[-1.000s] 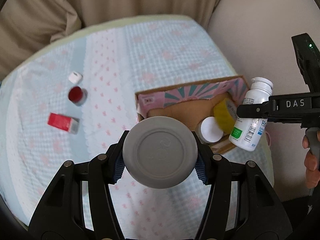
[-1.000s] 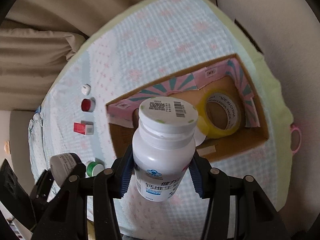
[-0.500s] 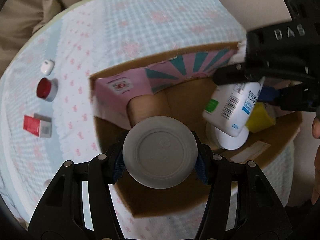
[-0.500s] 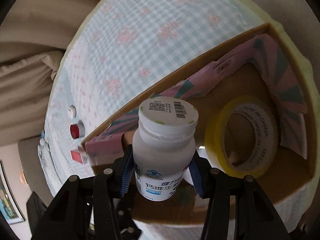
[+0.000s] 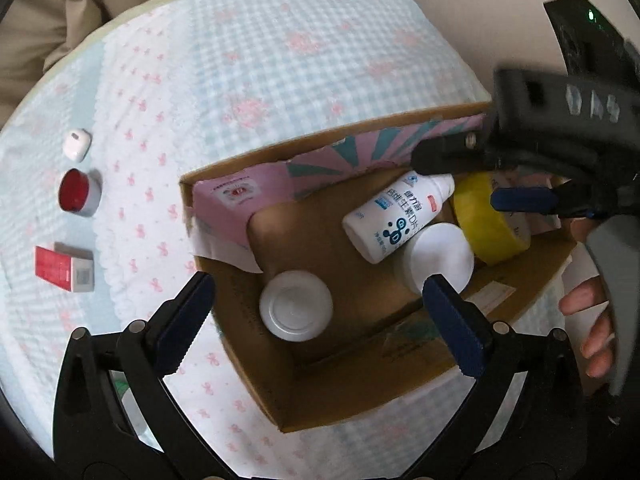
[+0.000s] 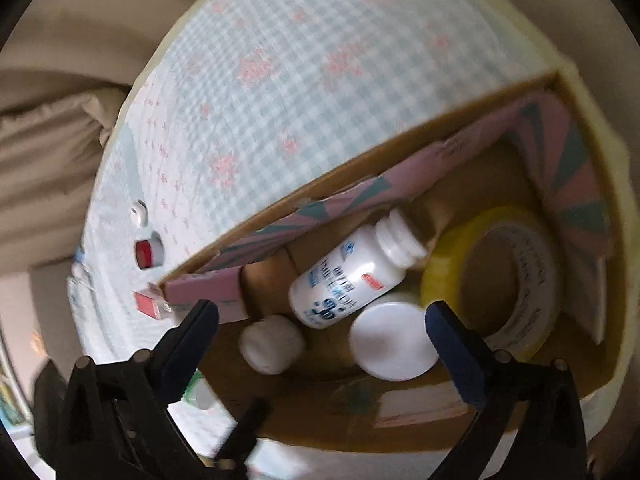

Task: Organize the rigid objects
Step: 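Carry the pill bottle into the pink box and release it while the left drops the grey-white lid there, then withdraw both open tools from the pink box toward the remaining items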

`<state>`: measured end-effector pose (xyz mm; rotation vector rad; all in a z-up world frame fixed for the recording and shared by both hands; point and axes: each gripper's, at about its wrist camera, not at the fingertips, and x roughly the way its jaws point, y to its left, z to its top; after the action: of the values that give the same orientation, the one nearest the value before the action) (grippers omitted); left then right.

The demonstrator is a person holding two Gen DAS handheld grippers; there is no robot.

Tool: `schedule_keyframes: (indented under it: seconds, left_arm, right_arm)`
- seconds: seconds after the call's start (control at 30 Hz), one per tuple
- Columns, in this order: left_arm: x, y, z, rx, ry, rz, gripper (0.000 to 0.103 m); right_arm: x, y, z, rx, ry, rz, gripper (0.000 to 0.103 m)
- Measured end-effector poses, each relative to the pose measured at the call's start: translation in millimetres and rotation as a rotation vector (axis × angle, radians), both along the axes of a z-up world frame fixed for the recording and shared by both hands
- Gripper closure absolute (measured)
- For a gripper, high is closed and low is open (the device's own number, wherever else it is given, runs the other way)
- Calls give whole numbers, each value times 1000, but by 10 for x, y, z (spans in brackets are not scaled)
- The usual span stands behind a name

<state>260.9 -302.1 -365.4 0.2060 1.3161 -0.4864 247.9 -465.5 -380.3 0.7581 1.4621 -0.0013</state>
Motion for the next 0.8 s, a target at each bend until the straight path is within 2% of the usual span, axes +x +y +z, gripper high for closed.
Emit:
schedule_keyframes:
  seconds: [0.1,0.27,0.57,0.8]
  left_arm:
    - [2,5,18,-10,-6,11,0]
    - [-3,41,107,-23,-27,16,0]
    - [-185,216,523,-39,-70,36,0]
    - [-432,456,823,-44,-116,66,0]
  right_arm:
    - [-19,7,33,-41,-17,22,0]
    - [-70,-18,95,-30,-30,6,0]
    - [-152,30,373,-44,-70,12,0]
    - [-345,124,703,-81,-130,32,0]
